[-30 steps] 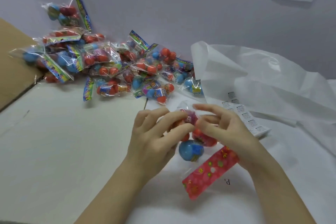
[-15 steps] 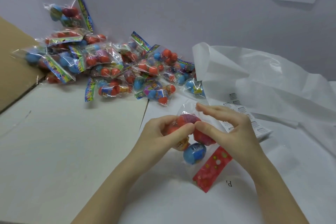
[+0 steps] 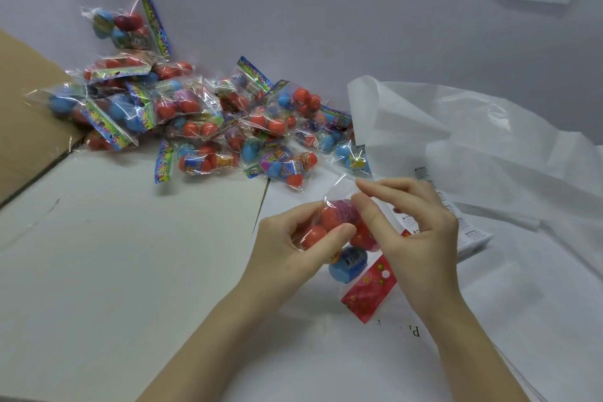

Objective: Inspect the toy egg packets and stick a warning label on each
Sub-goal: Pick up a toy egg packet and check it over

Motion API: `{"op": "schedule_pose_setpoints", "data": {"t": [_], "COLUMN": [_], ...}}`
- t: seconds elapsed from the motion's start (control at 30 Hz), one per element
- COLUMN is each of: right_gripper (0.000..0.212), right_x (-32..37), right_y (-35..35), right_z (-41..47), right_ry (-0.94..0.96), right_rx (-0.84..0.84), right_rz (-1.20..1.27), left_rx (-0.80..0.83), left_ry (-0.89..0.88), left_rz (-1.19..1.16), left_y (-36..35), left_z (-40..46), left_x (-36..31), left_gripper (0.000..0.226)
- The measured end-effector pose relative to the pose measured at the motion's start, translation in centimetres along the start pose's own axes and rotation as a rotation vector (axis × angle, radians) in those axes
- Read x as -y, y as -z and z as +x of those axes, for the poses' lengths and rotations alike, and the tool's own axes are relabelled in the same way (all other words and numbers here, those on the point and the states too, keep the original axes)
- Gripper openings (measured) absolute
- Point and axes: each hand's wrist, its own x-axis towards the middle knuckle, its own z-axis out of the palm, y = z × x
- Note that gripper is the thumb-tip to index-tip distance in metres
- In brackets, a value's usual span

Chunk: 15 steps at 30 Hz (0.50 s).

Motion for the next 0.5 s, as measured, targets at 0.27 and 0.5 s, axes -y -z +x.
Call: {"op": "schedule_pose_setpoints", "data": {"t": [0.27,0.5], "right_gripper": [0.029,0.016], "right_x": [-0.12,0.21], "right_y": [-0.54,-0.62], "right_z": [-0.35,-0.48], "right_ry": [0.003,-0.075], "right_rx": [-0.01,-0.087], "right_rz": [0.024,0.146], "left_rx": [-0.024,-0.108], "left_ry": [-0.149,-0.279], "left_rz": [0.141,0.252], "left_y": [-0.25,-0.46], "left_z": [-0.02,0.01], "left_x": [0.35,0.22], "left_gripper": [0.029,0.025]}}
